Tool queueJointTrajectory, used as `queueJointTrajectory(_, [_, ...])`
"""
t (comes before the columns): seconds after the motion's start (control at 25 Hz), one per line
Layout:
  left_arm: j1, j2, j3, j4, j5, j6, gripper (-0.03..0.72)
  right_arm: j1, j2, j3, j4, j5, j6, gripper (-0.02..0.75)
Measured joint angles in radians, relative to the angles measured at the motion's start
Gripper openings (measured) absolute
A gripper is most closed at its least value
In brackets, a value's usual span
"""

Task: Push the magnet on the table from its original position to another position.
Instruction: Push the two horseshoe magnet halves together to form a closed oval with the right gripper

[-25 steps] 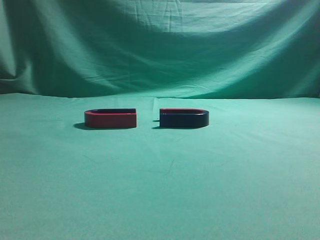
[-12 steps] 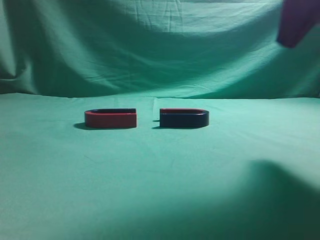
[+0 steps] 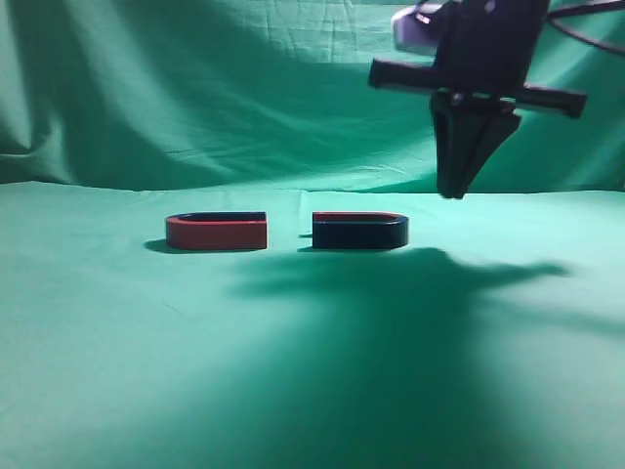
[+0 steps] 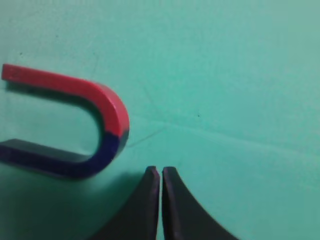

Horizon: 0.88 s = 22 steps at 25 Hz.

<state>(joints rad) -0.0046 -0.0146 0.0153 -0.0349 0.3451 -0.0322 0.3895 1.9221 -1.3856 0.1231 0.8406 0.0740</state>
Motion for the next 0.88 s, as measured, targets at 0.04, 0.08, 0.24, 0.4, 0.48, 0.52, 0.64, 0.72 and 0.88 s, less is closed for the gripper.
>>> queueJointTrajectory(0.04, [0.0, 0.0, 0.0, 0.0, 0.0, 0.0, 0.372, 0.002, 0.026, -0.024, 0.0, 0.005, 0.0, 0.0])
queueJointTrajectory(0.08, [0.0, 0.0, 0.0, 0.0, 0.0, 0.0, 0.372, 0.004, 0.05, -0.047, 0.0, 0.008, 0.0, 0.0])
queueJointTrajectory(0.24, [0.0, 0.0, 0.0, 0.0, 0.0, 0.0, 0.372, 0.018, 0.126, -0.118, 0.0, 0.016, 0.004, 0.0])
queueJointTrajectory(0.4, [0.0, 0.0, 0.0, 0.0, 0.0, 0.0, 0.372, 0.034, 0.176, -0.17, -0.001, 0.028, 0.01, 0.0])
queueJointTrajectory(0.48, [0.0, 0.0, 0.0, 0.0, 0.0, 0.0, 0.372, 0.041, 0.194, -0.186, -0.003, 0.037, 0.015, 0.0])
queueJointTrajectory(0.52, [0.0, 0.0, 0.0, 0.0, 0.0, 0.0, 0.372, 0.043, 0.201, -0.188, -0.005, 0.039, 0.016, 0.0])
queueJointTrajectory(0.64, [0.0, 0.0, 0.0, 0.0, 0.0, 0.0, 0.372, 0.056, 0.209, -0.198, -0.007, 0.039, 0.021, 0.0])
queueJointTrajectory(0.72, [0.0, 0.0, 0.0, 0.0, 0.0, 0.0, 0.372, 0.068, 0.213, -0.2, -0.007, 0.039, 0.022, 0.0])
queueJointTrajectory(0.88, [0.0, 0.0, 0.0, 0.0, 0.0, 0.0, 0.372, 0.081, 0.221, -0.216, -0.007, 0.035, 0.023, 0.0])
